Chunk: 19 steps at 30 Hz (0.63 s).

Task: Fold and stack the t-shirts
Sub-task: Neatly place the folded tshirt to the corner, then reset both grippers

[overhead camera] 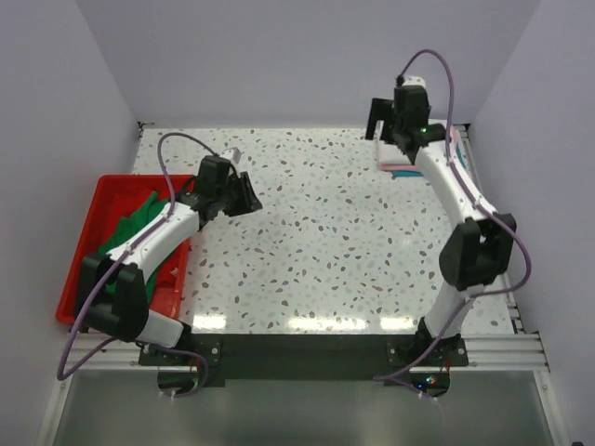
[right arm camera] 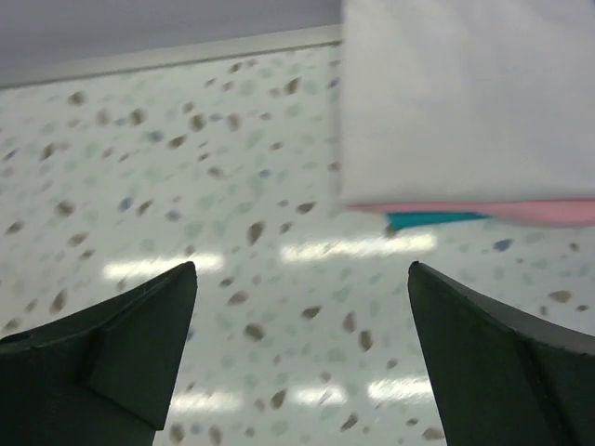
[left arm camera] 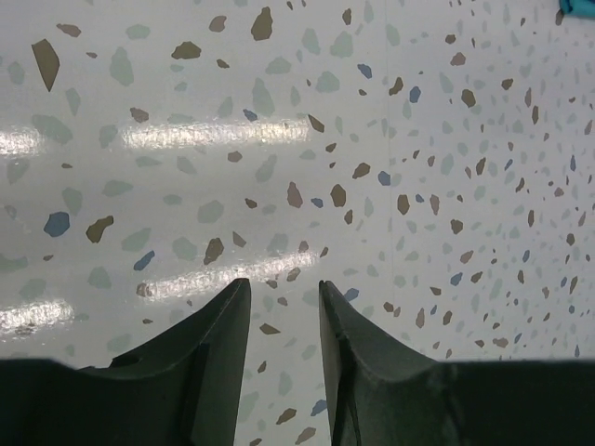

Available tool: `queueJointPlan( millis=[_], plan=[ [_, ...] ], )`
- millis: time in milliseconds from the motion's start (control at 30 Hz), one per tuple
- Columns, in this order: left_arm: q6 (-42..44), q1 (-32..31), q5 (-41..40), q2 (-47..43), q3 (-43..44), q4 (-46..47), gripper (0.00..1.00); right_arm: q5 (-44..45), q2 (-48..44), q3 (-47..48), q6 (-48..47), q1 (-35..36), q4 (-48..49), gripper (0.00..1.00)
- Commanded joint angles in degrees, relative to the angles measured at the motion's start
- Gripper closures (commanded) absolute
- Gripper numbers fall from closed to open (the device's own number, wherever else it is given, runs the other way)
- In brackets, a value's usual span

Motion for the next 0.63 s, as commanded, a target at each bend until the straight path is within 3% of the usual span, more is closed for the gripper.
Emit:
queueJointPlan(
  millis=[0, 100, 233, 400, 600],
  plan=[
    [-0.89, 0.44, 0.45, -5.93, -2.37, 4.06, 0.60, -4.62, -16.96, -15.33, 6.44, 8.29, 10.66, 0.01],
    [-1.15, 0.44, 0.63, -9.09, -6.41, 5.90, 0.60, -7.09, -27.23, -34.65, 10.93, 13.48, 15.86, 0.01],
    [-2.29, 0.35, 2.91, -12.26, -13.16, 9.68, 0.60, -11.13, -35.61, -48.29, 15.14, 16.05, 17.45, 0.01],
    [-2.82, 0.00, 2.92, -15.69, -17.93, 11.97, 0.60, -12.81, -40.98, -57.64, 15.25, 15.96, 14.64, 0.01],
    [-2.47, -0.09, 1.77, -18.85, -21.10, 12.32, 0.59, -12.20, -43.62, -59.15, 14.54, 15.96, 12.79, 0.01]
  ],
)
